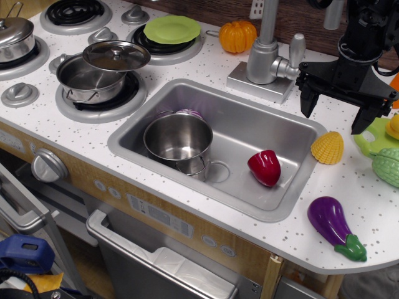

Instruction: Put corn in pot which is in sink

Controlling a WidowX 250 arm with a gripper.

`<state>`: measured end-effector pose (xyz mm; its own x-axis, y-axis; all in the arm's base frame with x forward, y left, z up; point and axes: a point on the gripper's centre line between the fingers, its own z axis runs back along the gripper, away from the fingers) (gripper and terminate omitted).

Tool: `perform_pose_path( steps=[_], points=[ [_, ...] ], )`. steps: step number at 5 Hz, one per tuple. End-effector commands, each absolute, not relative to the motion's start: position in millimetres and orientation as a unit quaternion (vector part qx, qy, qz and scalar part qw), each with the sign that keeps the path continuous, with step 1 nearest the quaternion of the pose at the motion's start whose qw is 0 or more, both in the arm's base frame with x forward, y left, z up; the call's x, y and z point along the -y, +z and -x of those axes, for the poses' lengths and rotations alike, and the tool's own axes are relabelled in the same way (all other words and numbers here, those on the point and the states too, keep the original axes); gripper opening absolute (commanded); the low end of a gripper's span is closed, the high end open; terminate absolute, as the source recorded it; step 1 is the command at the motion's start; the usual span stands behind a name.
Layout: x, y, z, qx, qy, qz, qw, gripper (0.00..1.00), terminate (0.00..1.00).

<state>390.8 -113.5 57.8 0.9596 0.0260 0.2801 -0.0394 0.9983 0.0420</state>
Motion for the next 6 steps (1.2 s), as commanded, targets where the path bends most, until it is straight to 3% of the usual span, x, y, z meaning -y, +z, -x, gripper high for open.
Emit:
perform_pose_path(
  steps=[1, 3, 6],
  points=[
    [113.5, 57.8, -390.8, 0.141, 0.017, -0.024, 0.99, 1.0, 0.0],
    [117.1, 60.4, -400.7, 0.155, 0.005, 0.0, 0.988, 1.0, 0.0],
    [109.2, 37.8, -406.8, 0.193, -0.003, 0.042, 0.98, 1.0, 0.0]
  ],
)
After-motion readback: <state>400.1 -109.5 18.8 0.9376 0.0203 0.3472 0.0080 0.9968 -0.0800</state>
